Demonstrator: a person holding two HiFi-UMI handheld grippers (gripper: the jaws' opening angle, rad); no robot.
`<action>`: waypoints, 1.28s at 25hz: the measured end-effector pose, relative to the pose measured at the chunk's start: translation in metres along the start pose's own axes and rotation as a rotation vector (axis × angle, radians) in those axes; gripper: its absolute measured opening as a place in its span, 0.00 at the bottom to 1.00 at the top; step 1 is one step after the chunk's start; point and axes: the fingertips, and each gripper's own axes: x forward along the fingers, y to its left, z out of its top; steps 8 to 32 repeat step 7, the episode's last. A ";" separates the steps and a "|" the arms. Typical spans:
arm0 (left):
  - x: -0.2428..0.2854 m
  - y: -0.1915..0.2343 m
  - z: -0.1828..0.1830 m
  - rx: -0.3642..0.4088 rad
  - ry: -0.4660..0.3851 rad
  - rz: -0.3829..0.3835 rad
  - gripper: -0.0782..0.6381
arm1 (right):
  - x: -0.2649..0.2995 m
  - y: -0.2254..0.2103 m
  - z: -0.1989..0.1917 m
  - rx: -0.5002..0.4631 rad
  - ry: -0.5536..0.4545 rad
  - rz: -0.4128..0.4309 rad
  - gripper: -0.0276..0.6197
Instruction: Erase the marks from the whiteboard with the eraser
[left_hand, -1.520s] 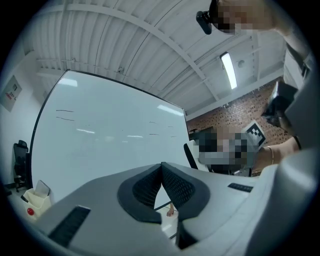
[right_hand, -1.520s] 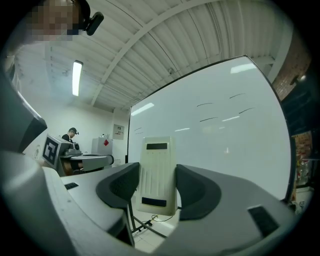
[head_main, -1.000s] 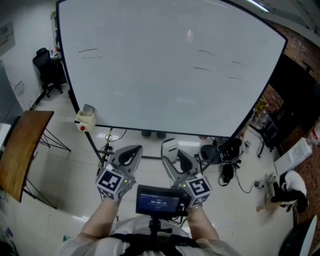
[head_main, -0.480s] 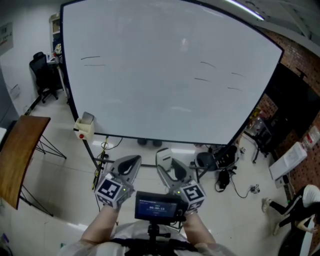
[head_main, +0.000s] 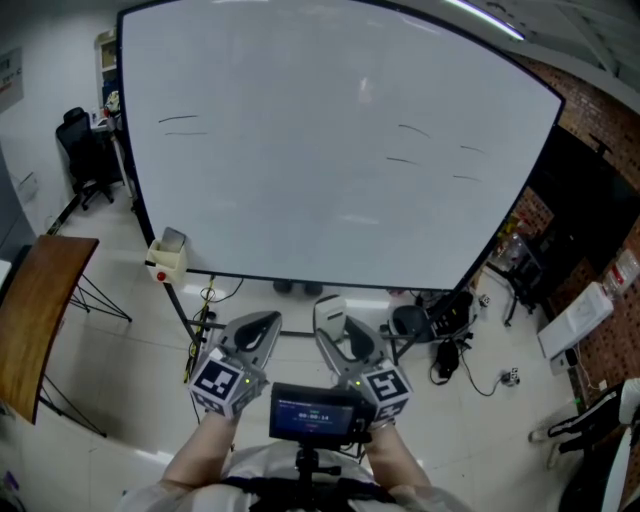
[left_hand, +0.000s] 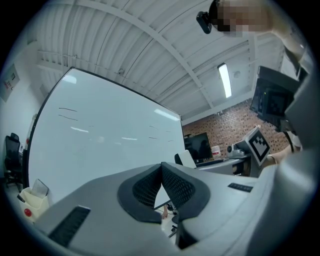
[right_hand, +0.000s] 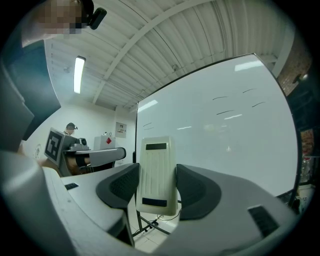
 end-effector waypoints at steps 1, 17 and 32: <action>0.000 0.000 -0.001 -0.002 0.004 0.000 0.10 | 0.000 -0.001 0.000 -0.001 0.001 -0.002 0.41; 0.003 0.003 -0.005 0.021 0.002 -0.001 0.10 | -0.002 -0.007 0.004 0.000 0.033 -0.040 0.41; 0.003 0.003 -0.005 0.021 0.002 -0.001 0.10 | -0.002 -0.007 0.004 0.000 0.033 -0.040 0.41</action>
